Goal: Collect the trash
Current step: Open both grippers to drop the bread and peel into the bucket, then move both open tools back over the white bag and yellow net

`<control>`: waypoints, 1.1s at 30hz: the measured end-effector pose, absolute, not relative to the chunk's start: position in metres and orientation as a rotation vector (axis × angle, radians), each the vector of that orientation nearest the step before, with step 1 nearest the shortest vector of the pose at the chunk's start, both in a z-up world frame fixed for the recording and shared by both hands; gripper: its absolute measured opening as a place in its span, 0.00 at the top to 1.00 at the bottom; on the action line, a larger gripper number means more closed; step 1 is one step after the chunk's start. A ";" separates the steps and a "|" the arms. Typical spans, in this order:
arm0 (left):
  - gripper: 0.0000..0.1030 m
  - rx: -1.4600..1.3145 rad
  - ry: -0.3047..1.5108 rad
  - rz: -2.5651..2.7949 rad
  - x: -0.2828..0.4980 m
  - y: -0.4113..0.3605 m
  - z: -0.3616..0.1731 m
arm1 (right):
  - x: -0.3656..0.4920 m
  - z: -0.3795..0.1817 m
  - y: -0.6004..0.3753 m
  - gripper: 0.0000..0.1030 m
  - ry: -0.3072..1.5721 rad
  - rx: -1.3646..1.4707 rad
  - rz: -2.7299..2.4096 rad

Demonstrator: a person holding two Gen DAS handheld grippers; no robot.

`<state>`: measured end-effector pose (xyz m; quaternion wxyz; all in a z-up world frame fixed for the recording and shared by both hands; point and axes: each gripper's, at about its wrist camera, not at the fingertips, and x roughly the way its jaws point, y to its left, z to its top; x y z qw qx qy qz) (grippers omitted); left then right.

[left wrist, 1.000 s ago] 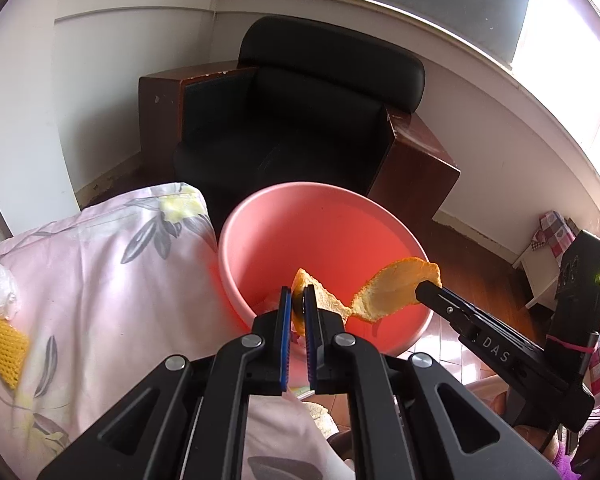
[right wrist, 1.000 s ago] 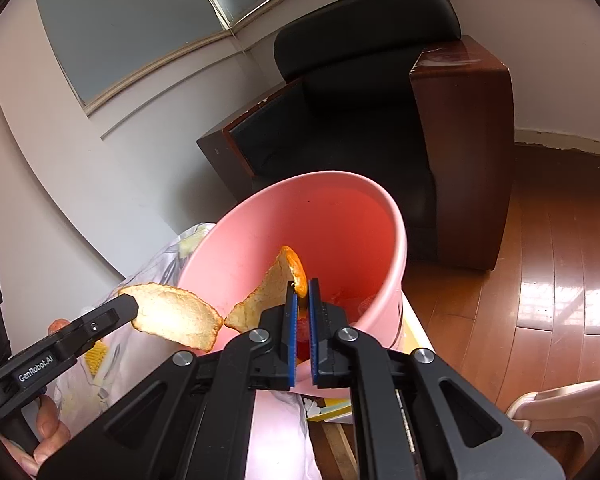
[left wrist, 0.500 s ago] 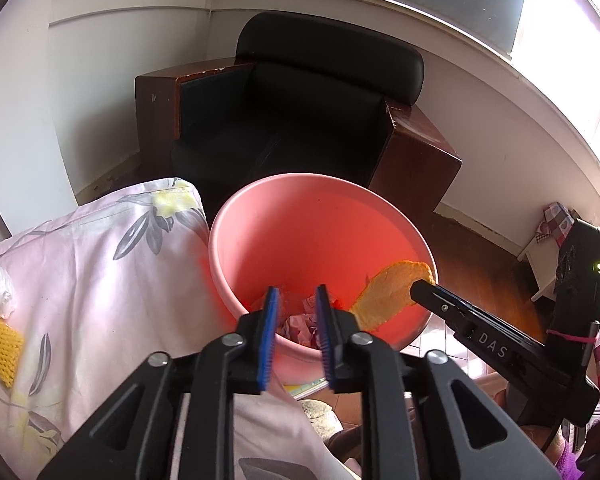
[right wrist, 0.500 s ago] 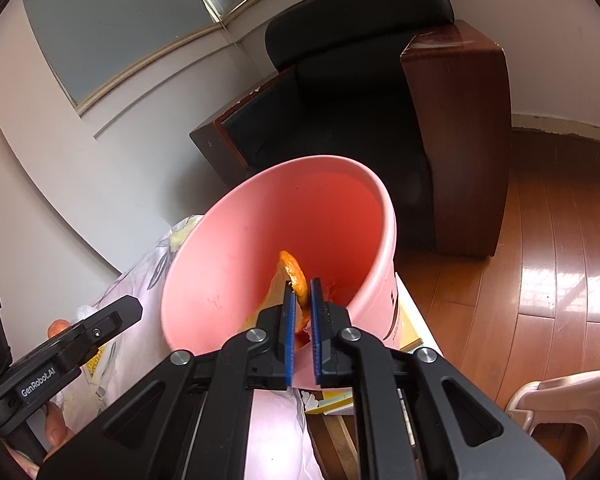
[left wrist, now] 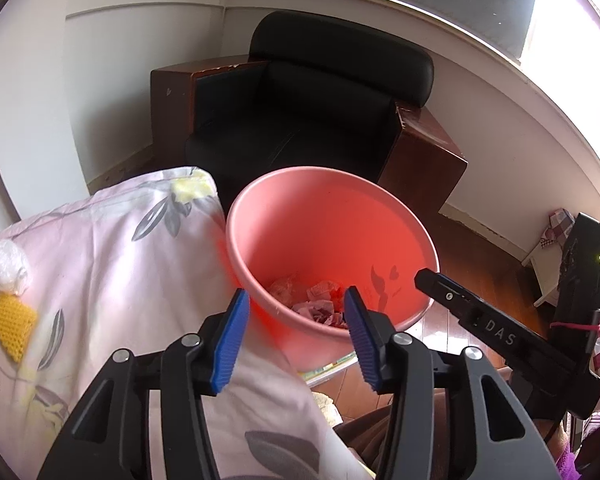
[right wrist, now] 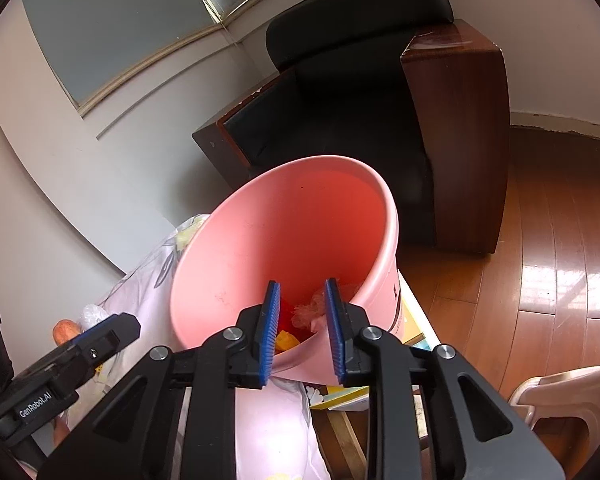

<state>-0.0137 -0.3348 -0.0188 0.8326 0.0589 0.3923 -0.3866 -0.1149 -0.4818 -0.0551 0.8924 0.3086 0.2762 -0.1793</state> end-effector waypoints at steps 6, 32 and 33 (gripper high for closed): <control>0.50 0.130 0.842 -0.789 -0.020 -0.324 -0.019 | -0.119 -0.055 -0.474 0.77 0.589 0.641 -0.356; 0.50 0.105 0.851 -0.717 -0.034 -0.271 -0.014 | -0.127 -0.038 -0.441 0.77 0.632 0.589 -0.299; 0.50 0.104 0.851 -0.715 -0.034 -0.269 -0.015 | -0.127 -0.037 -0.439 0.77 0.634 0.586 -0.295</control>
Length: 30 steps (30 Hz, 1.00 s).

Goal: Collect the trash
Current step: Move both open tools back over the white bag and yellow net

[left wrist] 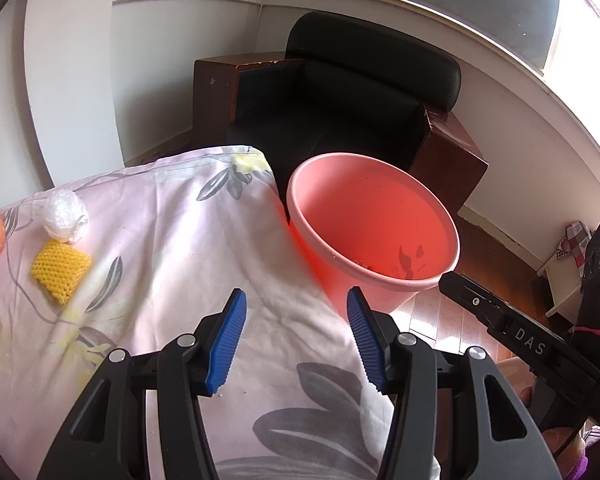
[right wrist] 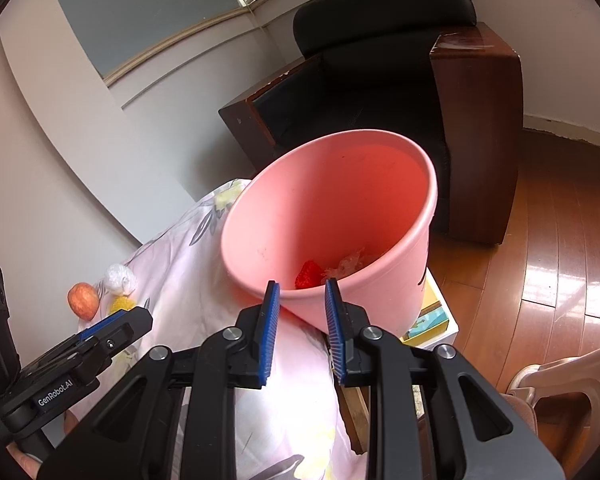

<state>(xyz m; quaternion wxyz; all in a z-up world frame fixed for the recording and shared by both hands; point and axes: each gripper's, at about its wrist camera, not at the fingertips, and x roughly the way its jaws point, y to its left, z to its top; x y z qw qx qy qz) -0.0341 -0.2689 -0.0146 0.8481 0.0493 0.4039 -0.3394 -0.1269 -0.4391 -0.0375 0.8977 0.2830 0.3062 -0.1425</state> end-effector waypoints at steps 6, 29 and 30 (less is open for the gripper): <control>0.50 0.095 0.854 -0.706 -0.034 -0.259 -0.016 | -0.124 -0.036 -0.431 0.77 0.648 0.569 -0.277; 0.50 -0.002 0.862 -0.507 0.003 -0.150 -0.039 | -0.049 -0.041 -0.364 0.77 0.738 0.499 -0.054; 0.50 -0.008 0.857 -0.491 0.006 -0.142 -0.039 | -0.041 -0.040 -0.357 0.77 0.742 0.497 -0.029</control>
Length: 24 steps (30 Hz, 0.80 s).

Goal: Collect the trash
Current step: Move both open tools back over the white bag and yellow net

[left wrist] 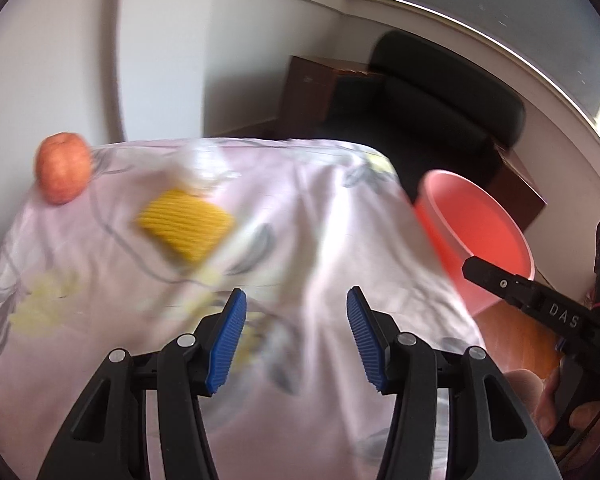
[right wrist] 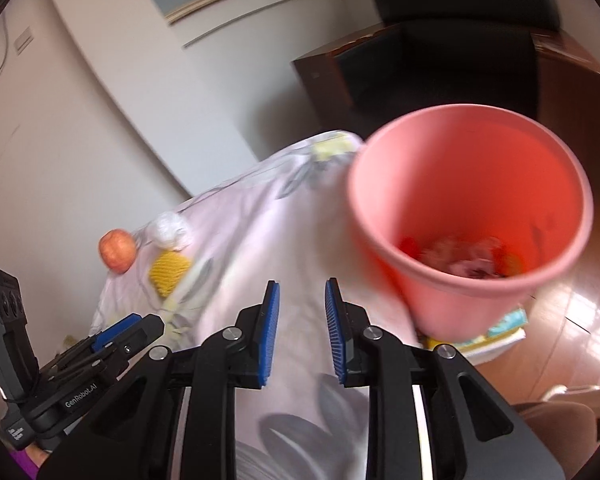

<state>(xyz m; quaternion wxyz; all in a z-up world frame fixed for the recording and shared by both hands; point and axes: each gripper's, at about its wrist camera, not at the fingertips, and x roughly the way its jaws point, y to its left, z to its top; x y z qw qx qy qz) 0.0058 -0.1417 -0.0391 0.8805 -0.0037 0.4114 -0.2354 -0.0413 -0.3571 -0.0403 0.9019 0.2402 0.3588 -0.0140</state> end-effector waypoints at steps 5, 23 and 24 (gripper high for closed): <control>0.50 -0.035 0.848 -0.423 0.021 -0.109 -0.042 | -0.009 -0.041 -0.329 0.77 0.764 0.489 0.083; 0.50 -0.142 0.903 -0.339 0.056 -0.046 -0.063 | 0.118 -0.043 -0.232 0.45 0.822 0.347 0.312; 0.50 -0.150 0.909 -0.335 0.058 -0.043 -0.064 | 0.125 -0.044 -0.229 0.44 0.824 0.338 0.309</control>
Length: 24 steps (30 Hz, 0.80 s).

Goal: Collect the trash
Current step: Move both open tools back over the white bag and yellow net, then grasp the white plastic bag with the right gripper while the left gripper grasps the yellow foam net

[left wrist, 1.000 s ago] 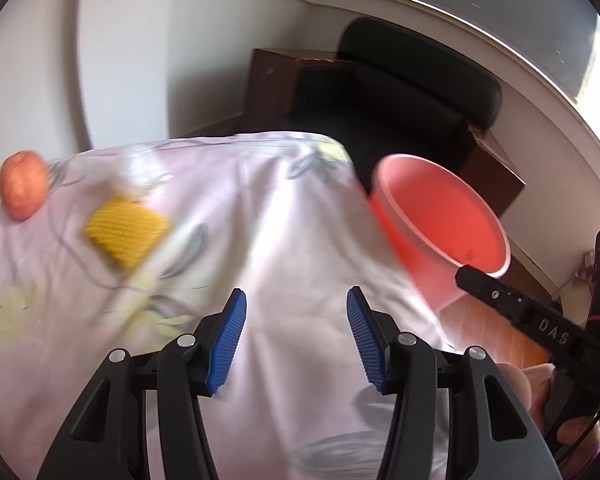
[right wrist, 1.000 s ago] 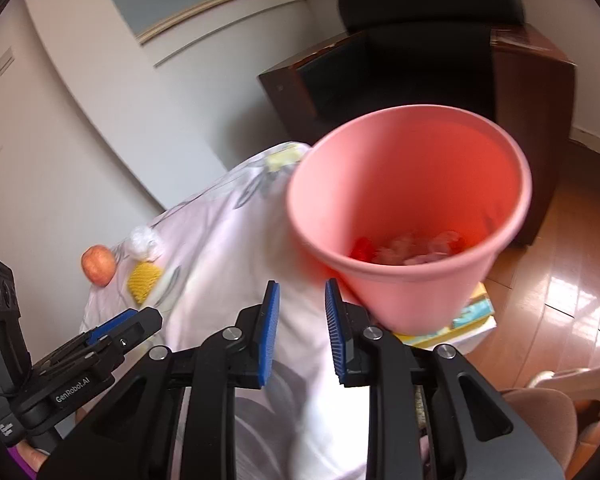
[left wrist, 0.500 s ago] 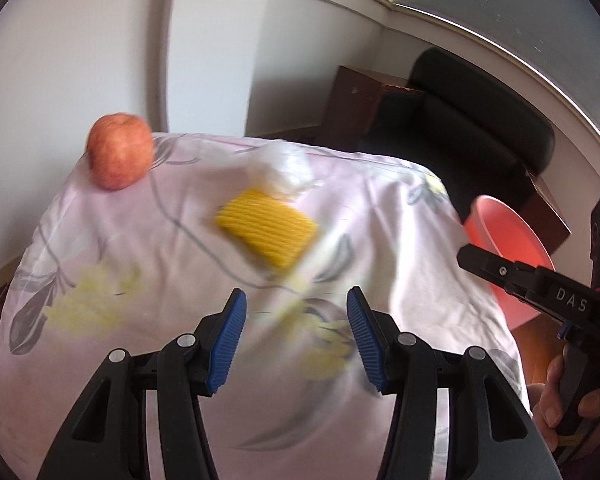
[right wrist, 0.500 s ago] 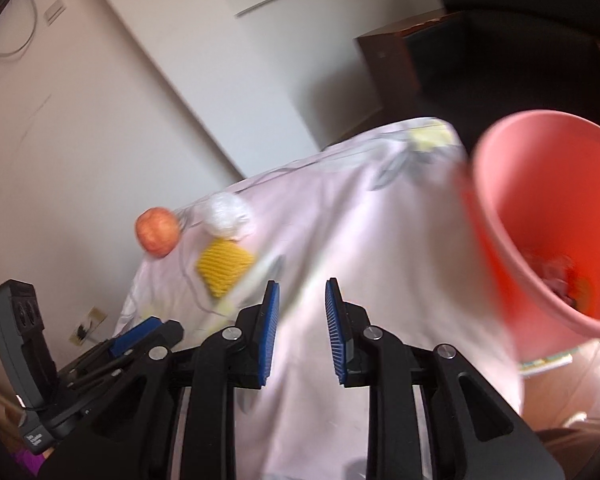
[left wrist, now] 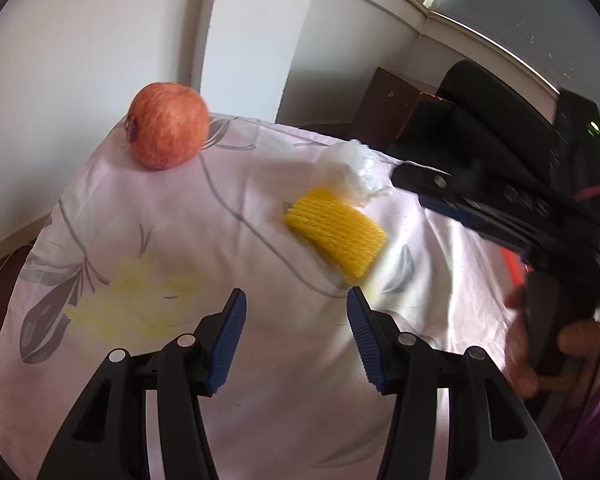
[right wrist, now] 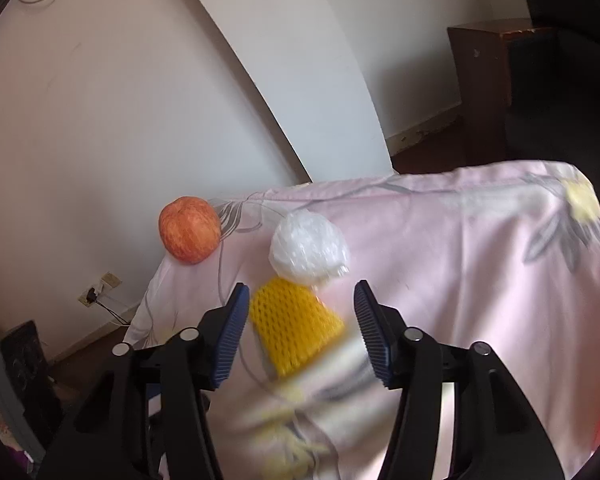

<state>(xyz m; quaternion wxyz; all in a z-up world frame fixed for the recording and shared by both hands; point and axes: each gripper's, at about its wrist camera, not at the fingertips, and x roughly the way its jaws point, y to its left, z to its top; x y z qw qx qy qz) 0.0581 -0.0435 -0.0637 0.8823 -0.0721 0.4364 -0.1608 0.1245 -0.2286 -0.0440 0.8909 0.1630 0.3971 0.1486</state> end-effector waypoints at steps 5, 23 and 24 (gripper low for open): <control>0.50 -0.179 0.925 -0.319 0.067 -0.032 -0.068 | 0.156 -0.056 -0.211 0.43 0.853 0.306 0.296; 0.50 -0.199 0.918 -0.308 0.084 -0.029 -0.064 | 0.159 -0.070 -0.219 0.64 0.834 0.311 0.262; 0.50 -0.201 0.920 -0.309 0.085 -0.030 -0.064 | 0.156 -0.068 -0.223 0.64 0.827 0.325 0.259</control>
